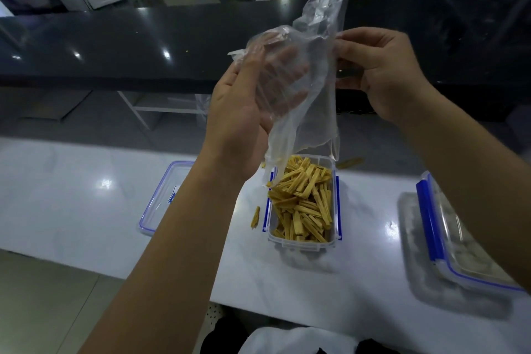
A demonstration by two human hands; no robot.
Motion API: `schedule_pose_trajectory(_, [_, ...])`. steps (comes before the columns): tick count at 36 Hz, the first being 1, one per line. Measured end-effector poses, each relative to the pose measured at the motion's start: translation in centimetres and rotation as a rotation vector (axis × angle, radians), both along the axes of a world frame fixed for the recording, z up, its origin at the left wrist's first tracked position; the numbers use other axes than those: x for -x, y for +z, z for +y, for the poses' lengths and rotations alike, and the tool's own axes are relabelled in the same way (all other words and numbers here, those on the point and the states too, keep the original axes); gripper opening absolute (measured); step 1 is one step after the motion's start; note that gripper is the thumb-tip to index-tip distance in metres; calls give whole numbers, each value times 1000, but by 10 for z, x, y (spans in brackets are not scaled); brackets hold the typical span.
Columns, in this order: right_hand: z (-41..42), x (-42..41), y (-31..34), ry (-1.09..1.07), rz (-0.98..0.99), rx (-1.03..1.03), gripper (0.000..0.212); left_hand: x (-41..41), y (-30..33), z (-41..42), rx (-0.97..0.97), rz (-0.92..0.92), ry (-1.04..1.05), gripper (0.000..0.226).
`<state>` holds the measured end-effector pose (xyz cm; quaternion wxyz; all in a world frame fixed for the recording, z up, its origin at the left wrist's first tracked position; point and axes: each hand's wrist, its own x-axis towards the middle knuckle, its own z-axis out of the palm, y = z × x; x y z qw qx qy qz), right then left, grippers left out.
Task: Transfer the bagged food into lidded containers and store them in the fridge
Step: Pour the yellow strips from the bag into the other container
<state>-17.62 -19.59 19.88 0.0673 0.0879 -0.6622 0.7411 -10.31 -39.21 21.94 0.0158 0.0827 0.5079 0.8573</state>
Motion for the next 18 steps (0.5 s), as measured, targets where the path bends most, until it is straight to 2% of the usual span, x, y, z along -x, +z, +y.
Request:
schedule_pose_trajectory(7, [5,-5,0,-23,8,-18,6,0,-1,1,3,11,9,41])
schedule_pose_trajectory(10, [10,-6,3,-30,40,22,3,2,-5,-2,60,44,28,37])
schedule_pose_trajectory(13, [10,-6,-3,-6,24,-46,8,6,-12,-3,229,112,84,36])
schedule_pose_trajectory(18, [15,-11,-12,-15,-4,5,5,9,-40,-14,539,114,144,62])
